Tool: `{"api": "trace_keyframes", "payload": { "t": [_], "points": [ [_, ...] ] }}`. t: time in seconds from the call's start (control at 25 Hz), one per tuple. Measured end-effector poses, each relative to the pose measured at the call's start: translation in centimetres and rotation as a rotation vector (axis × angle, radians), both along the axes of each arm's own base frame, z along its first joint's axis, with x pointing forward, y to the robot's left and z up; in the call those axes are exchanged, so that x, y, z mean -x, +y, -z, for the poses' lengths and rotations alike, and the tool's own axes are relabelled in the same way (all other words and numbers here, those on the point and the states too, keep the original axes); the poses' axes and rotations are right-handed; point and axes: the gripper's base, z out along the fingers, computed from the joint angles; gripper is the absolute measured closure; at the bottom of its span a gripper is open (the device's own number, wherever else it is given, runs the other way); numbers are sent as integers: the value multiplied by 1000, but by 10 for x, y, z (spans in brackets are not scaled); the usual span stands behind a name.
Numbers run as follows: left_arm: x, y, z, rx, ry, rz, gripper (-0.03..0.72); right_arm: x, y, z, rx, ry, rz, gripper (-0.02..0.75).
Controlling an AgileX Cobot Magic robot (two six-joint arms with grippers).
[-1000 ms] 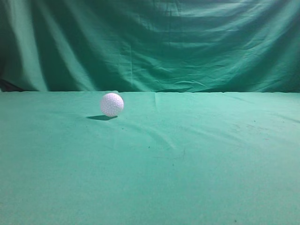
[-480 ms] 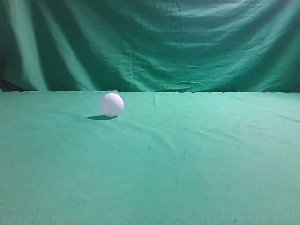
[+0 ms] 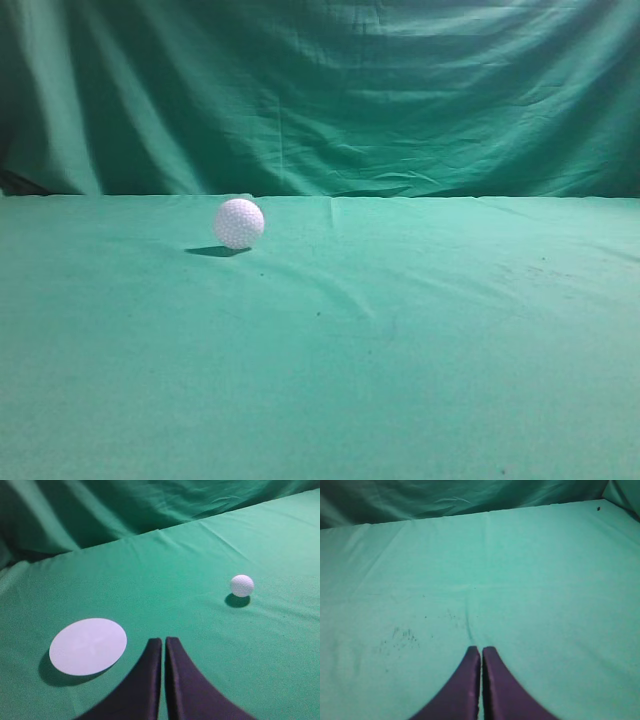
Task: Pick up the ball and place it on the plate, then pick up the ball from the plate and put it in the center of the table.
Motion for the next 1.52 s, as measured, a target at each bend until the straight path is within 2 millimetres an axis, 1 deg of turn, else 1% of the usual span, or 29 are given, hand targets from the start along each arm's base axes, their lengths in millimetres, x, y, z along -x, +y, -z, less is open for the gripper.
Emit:
{"api": "trace_keyframes", "payload": {
  "t": [0.24, 0.76, 1.0, 1.52],
  "points": [
    [-11, 3, 31, 80, 29, -92, 688, 0, 0, 1, 0, 4, 0, 738],
    [-19, 6, 75, 69, 122, -133, 688, 0, 0, 1, 0, 4, 0, 738],
    [-21, 14, 75, 131, 108, -242, 688, 0, 0, 1, 0, 4, 0, 738],
    [-21, 15, 75, 113, 102, -247, 688, 0, 0, 1, 0, 4, 0, 738]
  ]
}}
